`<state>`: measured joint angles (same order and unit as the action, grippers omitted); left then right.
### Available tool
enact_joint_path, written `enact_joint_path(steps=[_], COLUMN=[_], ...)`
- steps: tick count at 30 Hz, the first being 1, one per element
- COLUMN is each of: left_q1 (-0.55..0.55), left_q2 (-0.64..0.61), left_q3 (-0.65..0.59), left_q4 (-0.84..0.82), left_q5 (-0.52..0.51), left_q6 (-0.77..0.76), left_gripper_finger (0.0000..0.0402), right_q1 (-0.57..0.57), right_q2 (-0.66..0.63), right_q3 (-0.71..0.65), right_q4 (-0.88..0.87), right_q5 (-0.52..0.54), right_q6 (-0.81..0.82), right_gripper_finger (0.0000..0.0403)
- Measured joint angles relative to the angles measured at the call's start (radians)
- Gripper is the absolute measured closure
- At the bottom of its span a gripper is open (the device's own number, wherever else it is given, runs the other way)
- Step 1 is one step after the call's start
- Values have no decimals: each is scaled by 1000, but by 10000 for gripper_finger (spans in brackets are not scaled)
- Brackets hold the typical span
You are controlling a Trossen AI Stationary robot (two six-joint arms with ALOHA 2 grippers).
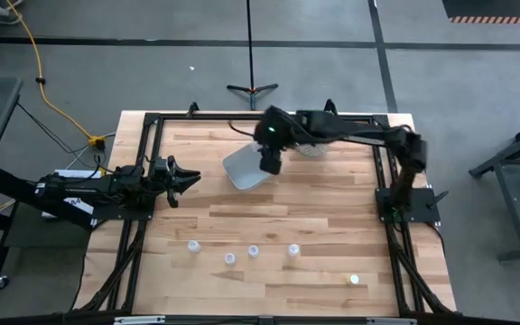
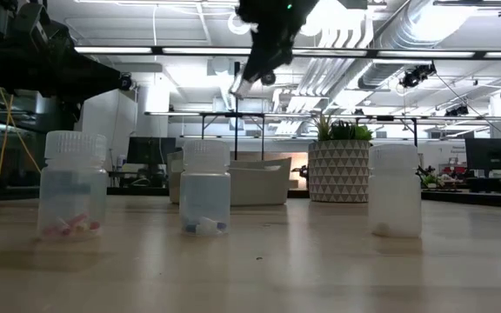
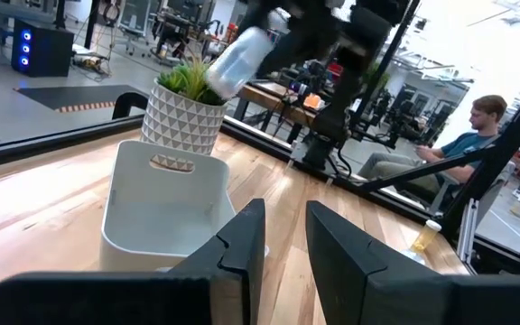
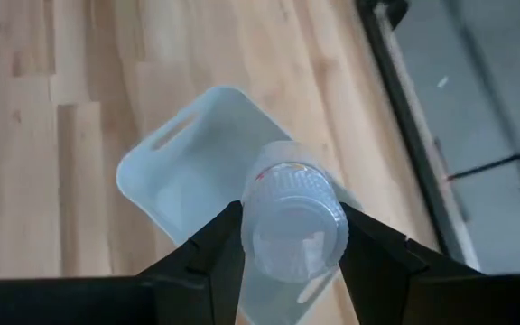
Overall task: Pick and place pill bottles into a basket
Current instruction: Put the transparent medicine bottle into the white bin
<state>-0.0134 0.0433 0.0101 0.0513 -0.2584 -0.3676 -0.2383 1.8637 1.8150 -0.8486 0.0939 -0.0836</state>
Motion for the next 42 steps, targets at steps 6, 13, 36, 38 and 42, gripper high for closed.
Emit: enact_joint_path(steps=[6,13,36,38,42], left_q1=[0,0,0,0,0], left_q2=[0,0,0,0,0], left_q3=[0,0,0,0,0], left_q4=[0,0,0,0,0], left_q5=[0,0,-2,-2,-2], left_q6=[0,0,0,0,0], left_gripper_finger=[282,282,282,282,282], right_q1=[-67,-105,-102,-102,-102], right_q2=[170,254,415,427,440], right_q3=[195,203,197,197,197], right_q4=[-216,-269,-329,-329,-330], right_q5=[-68,-160,-159,-160,-162], right_q6=[6,31,11,5,13], right_gripper_finger=[252,261,262,262,254])
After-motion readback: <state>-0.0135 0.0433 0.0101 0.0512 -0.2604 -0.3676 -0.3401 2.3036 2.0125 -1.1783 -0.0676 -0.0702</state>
